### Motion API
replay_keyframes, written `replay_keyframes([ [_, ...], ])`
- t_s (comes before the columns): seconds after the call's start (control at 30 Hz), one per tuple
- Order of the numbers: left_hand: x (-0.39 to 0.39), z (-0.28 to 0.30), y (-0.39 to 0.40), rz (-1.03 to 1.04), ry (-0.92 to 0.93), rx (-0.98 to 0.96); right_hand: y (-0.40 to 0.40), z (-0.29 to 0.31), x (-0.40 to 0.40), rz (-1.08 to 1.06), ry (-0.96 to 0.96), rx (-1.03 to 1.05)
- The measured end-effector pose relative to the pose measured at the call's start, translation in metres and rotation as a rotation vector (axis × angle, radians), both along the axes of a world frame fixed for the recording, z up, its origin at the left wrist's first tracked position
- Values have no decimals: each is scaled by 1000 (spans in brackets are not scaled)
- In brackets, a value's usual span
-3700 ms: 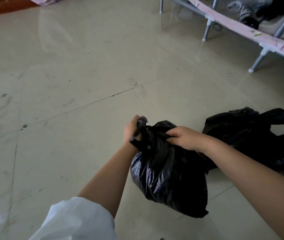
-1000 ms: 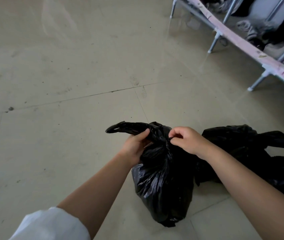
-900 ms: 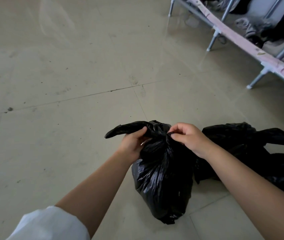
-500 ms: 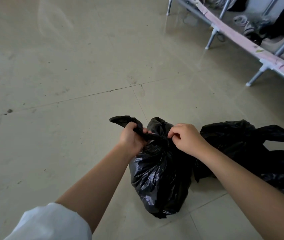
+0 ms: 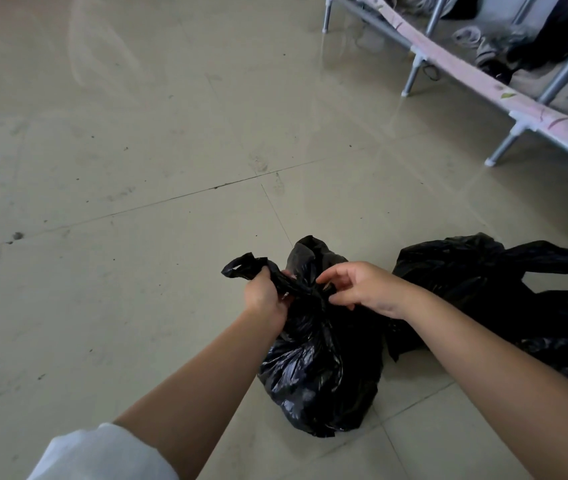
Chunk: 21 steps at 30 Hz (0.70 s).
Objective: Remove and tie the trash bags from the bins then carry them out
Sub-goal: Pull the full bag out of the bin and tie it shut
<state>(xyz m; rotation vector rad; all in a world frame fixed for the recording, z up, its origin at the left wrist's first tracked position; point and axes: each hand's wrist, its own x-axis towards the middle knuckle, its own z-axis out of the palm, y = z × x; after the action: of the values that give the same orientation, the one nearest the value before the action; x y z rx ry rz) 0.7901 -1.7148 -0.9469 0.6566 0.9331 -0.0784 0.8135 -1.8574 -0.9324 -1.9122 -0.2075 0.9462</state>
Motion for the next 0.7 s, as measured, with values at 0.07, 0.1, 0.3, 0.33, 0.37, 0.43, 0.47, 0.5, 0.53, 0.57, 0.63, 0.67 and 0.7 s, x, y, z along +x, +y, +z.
replay_keyframes([
  [0.07,-2,0,-4,28,11,-19,5,-2,-3,28,-29,-72],
  [0.1,-3,0,-6,31,11,-25,7,-3,-4,49,-49,-107],
  [0.3,-11,-2,3,-195,28,102,9,1,-4,48,-218,-209],
  [0.33,-14,-5,6,-297,39,171,8,2,-3,52,-234,-244],
  [0.37,-20,-5,9,-413,45,227,6,2,-2,62,-253,-286],
  [0.43,-33,-2,16,-633,43,269,0,1,1,39,-270,-331],
  [0.47,-39,1,19,-719,26,261,-1,1,2,11,-258,-324],
  [0.5,-45,5,20,-796,-3,264,-1,1,3,-13,-243,-313],
  [0.53,-49,5,21,-873,-35,297,0,1,3,-36,-233,-305],
  [0.57,-51,4,19,-922,-58,352,2,1,3,-58,-226,-299],
  [0.63,-52,1,12,-901,-83,471,8,0,3,-83,-213,-286],
  [0.67,-51,-1,8,-861,-101,516,10,1,3,-87,-207,-279],
  [0.7,-50,0,4,-818,-117,542,10,1,4,-86,-202,-268],
])
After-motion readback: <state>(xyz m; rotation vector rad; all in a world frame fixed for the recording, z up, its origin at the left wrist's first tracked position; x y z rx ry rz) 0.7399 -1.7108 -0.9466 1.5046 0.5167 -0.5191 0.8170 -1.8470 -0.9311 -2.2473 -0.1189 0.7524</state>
